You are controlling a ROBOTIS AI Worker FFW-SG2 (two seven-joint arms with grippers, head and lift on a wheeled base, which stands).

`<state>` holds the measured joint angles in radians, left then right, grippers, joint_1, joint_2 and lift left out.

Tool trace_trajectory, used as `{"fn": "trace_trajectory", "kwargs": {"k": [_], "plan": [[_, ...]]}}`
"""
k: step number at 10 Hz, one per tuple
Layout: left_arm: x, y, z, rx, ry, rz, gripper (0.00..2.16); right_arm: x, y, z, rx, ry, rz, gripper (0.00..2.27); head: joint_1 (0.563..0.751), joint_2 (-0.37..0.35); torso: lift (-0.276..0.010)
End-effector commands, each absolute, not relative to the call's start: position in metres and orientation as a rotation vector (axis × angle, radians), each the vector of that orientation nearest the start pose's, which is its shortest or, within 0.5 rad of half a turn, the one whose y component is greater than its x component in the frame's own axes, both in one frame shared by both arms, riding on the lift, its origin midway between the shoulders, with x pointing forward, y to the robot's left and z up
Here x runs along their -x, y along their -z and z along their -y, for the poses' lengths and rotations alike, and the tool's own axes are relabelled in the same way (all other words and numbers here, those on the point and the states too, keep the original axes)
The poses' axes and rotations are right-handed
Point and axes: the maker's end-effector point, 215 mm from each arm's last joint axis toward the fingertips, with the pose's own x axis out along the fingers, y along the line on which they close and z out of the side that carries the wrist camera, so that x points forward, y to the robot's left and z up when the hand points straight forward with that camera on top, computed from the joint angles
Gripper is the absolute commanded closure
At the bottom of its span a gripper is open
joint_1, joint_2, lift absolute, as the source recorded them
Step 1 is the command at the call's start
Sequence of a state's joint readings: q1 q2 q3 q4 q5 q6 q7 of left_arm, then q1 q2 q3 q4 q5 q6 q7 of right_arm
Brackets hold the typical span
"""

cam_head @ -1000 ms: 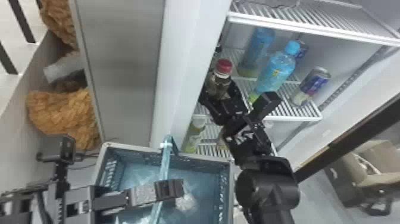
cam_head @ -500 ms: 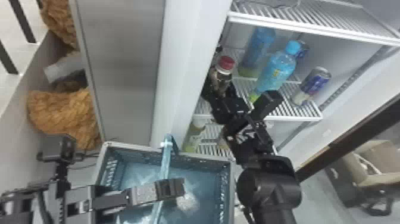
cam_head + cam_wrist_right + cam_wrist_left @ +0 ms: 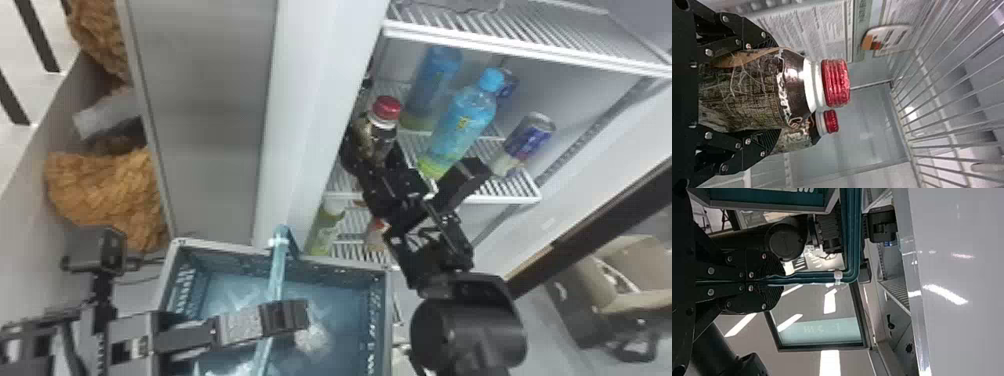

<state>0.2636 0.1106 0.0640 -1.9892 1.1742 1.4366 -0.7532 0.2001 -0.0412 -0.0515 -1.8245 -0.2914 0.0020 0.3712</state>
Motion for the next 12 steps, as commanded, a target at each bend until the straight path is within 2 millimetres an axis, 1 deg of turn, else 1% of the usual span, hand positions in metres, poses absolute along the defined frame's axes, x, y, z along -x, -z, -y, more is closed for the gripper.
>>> {"fn": "trace_trajectory", "kwargs": {"k": [1, 2, 4, 5, 7, 8, 10, 12], "plan": [[-0.254, 0.286, 0.011, 1.243, 1.404, -0.831, 1.21, -0.509, 0.286, 0.187, -0.217, -0.349, 0.101, 1.28, 0.695, -0.288, 0.000], [-0.254, 0.286, 0.011, 1.243, 1.405, -0.830, 1.21, -0.497, 0.281, 0.190, -0.215, -0.347, 0.099, 1.28, 0.695, -0.289, 0.000], [-0.254, 0.286, 0.011, 1.243, 1.404, -0.827, 1.21, -0.466, 0.282, 0.196, -0.202, -0.338, 0.069, 1.28, 0.695, -0.299, 0.000], [-0.255, 0.285, 0.010, 1.244, 1.403, -0.822, 1.21, -0.451, 0.287, 0.201, -0.202, -0.329, 0.046, 1.28, 0.695, -0.311, 0.000], [-0.256, 0.285, 0.010, 1.244, 1.402, -0.820, 1.21, -0.424, 0.290, 0.206, -0.203, -0.319, 0.013, 1.28, 0.695, -0.331, 0.000], [-0.256, 0.285, 0.010, 1.245, 1.404, -0.819, 1.21, -0.411, 0.280, 0.207, -0.199, -0.319, 0.020, 1.28, 0.695, -0.345, 0.000], [-0.256, 0.285, 0.010, 1.245, 1.404, -0.819, 1.21, -0.388, 0.264, 0.197, -0.220, -0.357, 0.027, 1.28, 0.695, -0.350, 0.000], [-0.256, 0.285, 0.010, 1.243, 1.401, -0.821, 1.21, -0.371, 0.261, 0.186, -0.221, -0.398, -0.003, 1.28, 0.695, -0.350, 0.000]]}}
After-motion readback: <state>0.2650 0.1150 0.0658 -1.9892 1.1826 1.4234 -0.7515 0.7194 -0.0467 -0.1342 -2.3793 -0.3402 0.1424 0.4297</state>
